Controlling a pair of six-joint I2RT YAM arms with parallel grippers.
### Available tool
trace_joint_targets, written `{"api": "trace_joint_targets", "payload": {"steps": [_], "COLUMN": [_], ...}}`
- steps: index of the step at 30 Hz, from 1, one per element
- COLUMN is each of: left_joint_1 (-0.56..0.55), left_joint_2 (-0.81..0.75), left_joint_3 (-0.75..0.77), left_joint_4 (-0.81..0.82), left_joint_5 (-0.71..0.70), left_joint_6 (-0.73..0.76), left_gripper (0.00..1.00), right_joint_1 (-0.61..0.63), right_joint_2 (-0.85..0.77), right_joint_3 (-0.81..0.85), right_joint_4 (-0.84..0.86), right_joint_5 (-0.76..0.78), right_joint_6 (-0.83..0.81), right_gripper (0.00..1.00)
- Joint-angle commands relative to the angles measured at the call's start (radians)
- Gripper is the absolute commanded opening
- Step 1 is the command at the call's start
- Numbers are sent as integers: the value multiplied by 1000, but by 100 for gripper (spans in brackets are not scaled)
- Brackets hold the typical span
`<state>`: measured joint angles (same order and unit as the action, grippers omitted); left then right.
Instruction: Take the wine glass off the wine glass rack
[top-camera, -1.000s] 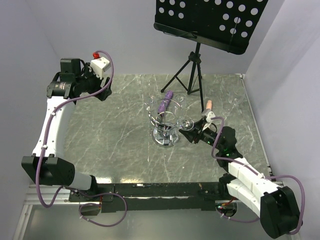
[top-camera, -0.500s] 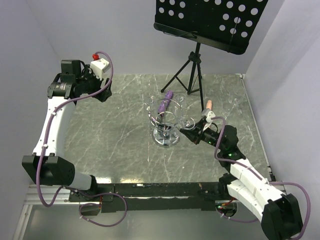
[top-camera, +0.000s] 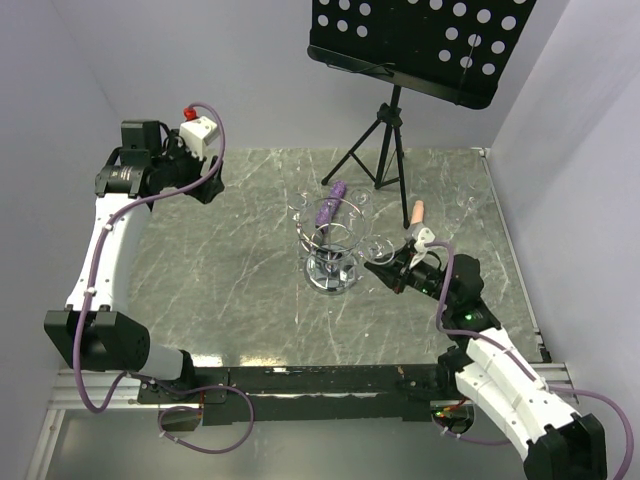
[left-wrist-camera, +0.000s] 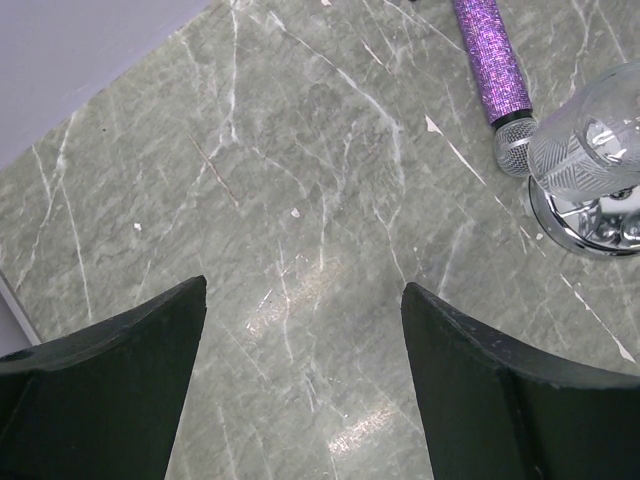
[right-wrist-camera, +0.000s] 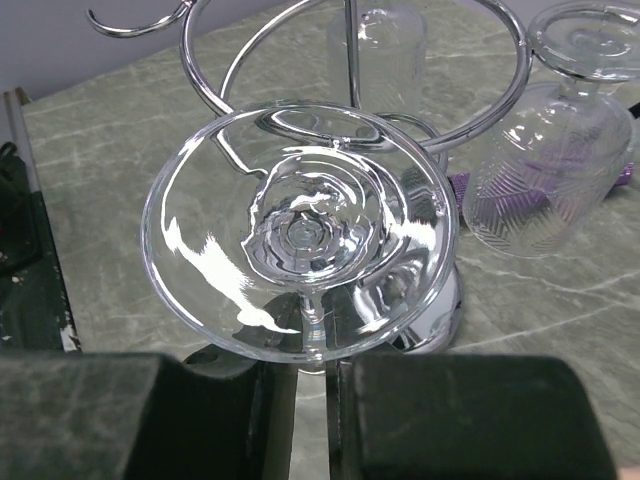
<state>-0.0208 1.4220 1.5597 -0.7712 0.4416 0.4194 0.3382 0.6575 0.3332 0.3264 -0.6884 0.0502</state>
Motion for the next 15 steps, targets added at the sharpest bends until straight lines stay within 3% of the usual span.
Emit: {"api": "trace_joint_targets", "payload": {"steps": [1,15], "left_joint_1": [13,18], "left_joint_2": [-24,-28], "left_joint_3": [-10,-50], "left_joint_4": [47,99], "left_joint_5": [43,117], "left_joint_6": [-28,-45], "left_gripper": [83,82], "right_joint_1": [10,13], "right_joint_2": [-59,-154], "right_joint_3": [89,170], "right_joint_4": [-15,-321], "right_joint_5": [9,-33], "right_joint_6": [-81,-256], "right_gripper": [0,0]}}
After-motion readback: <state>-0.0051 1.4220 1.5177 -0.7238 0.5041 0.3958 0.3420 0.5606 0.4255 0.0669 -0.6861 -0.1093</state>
